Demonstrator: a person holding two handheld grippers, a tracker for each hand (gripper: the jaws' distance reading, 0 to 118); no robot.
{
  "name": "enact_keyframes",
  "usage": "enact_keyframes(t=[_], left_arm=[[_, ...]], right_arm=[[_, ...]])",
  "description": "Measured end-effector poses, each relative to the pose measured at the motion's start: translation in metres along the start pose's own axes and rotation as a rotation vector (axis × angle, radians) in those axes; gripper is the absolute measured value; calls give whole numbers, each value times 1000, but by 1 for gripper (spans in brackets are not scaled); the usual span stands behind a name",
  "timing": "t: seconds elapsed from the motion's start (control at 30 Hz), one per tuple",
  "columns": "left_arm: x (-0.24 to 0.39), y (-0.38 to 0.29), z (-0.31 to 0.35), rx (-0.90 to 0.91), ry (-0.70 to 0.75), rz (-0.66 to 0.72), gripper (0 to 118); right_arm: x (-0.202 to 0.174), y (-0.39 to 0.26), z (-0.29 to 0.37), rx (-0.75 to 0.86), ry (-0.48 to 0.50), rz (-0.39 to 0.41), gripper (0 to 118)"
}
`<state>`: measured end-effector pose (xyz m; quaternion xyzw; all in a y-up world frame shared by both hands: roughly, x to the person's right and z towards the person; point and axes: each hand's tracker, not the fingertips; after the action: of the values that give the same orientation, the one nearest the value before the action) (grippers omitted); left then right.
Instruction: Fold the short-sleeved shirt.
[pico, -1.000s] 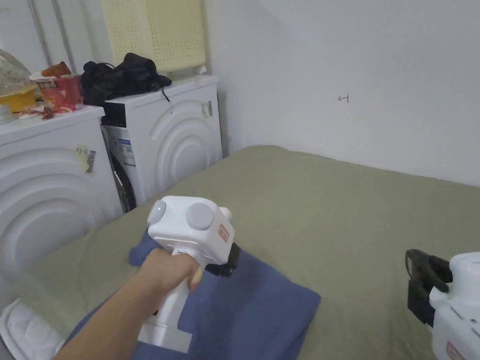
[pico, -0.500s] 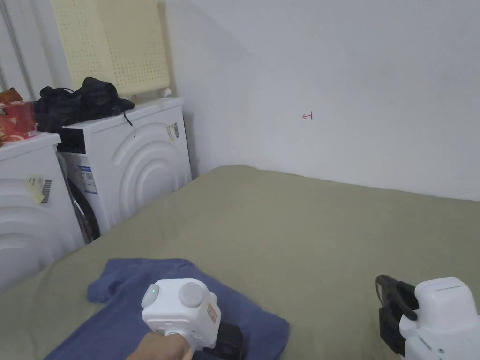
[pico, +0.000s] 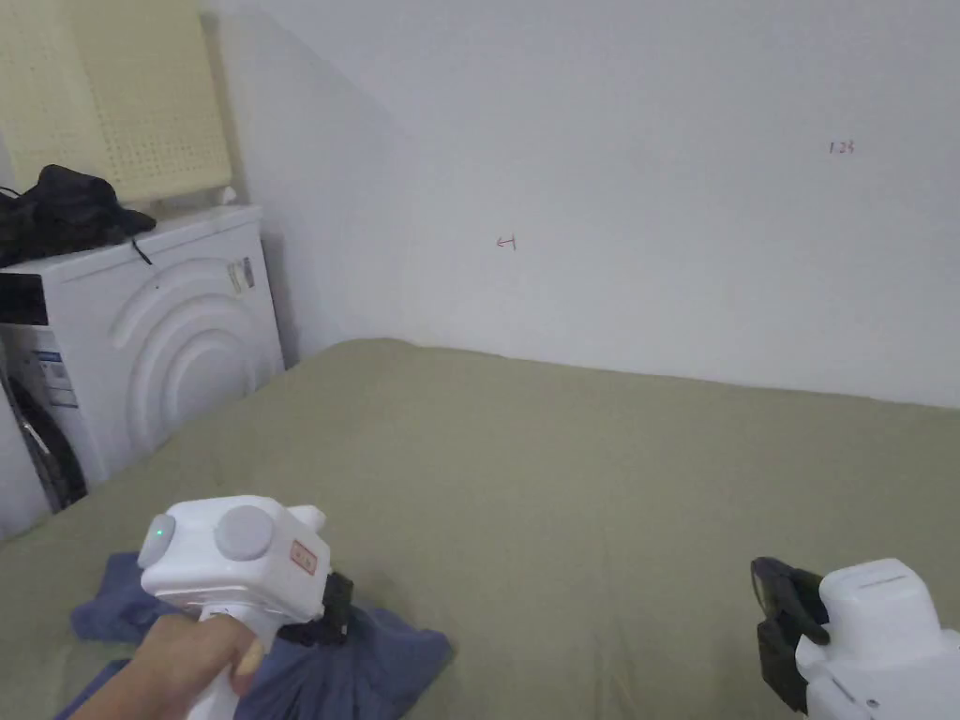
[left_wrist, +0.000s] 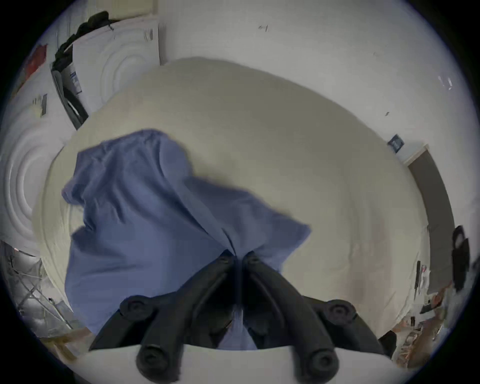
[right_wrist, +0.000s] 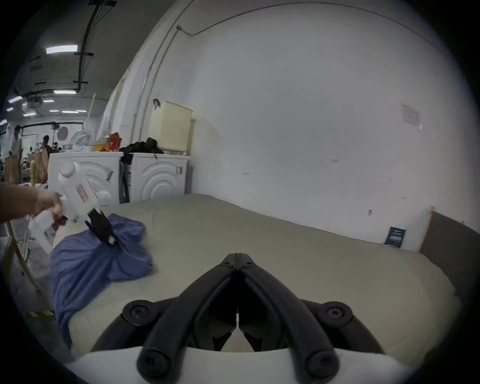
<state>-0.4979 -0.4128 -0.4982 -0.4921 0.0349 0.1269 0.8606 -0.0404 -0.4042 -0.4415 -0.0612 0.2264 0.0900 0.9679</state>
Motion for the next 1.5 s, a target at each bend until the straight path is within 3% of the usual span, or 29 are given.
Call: enact_keyframes(t=[0.17, 0.4, 0.6, 0.73, 0.87, 1.1, 1.13, 1.17, 1.23, 1.37, 1.5], left_arm=[[85, 13, 38, 61, -88, -117, 5], [269, 15, 64, 97, -227, -344, 5], [424, -17, 59, 74, -406, -527, 5], [498, -54, 48, 15, -542, -611, 5], [539, -93, 17, -79, -584, -742, 5], [527, -156, -40, -219, -619, -708, 6], [523, -161, -46, -224, -619, -703, 14], [523, -159, -59, -233, -615, -692, 35], [513, -154, -66, -258, -588, -633, 96], [475, -114, -38, -194, -616, -521, 94], [407, -82, 31, 156, -521, -488, 86]], right_arm=[[53, -5, 46, -30, -106, -33, 0], [127, -6, 127, -36, -279, -87, 0], [179, -4, 196, -30, -436, -104, 0], [203, -8, 226, -60, -520, -156, 0], [210, -16, 242, -77, -545, -147, 0], [201, -21, 242, -93, -536, -115, 0], [200, -20, 240, -94, -530, -117, 0], [198, -18, 238, -95, -519, -122, 0], [194, -15, 233, -88, -505, -123, 0], [185, -7, 226, -51, -463, -93, 1], [182, 2, 218, -47, -446, -122, 2]])
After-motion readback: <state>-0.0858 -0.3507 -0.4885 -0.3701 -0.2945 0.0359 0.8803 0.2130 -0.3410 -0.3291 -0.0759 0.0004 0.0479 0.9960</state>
